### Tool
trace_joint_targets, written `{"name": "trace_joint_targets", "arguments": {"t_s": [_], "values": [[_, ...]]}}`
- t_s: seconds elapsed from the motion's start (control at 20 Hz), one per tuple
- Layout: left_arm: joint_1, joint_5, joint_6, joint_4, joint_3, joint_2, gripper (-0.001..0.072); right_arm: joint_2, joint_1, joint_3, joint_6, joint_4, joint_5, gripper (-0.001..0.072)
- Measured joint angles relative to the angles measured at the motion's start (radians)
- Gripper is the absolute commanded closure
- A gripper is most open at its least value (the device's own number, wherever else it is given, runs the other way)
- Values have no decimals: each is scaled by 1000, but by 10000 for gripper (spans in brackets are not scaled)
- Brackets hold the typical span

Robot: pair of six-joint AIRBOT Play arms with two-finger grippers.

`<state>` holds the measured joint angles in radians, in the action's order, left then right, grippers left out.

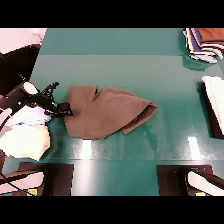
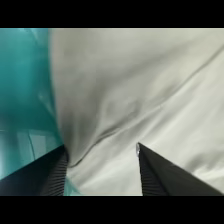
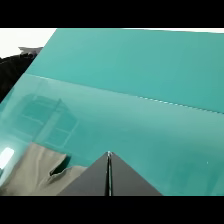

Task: Fold the shirts.

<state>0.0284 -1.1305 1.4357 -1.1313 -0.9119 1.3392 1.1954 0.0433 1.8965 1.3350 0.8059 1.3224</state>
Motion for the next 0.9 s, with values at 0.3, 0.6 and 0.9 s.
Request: {"name": "trace_joint_targets", "arguments": {"t_s": [0.3,0.6,0.9], "values": [[-17,9,-3,10,-62,0,684,0,3,0,0,22,77,697],[-19,-2,-5,7,-163,0,684,-21,7,-110,0,32,111,697],[-19,-37,-4,-125,-343,-1,684,-55,-3,-465,0,58,111,231]]}}
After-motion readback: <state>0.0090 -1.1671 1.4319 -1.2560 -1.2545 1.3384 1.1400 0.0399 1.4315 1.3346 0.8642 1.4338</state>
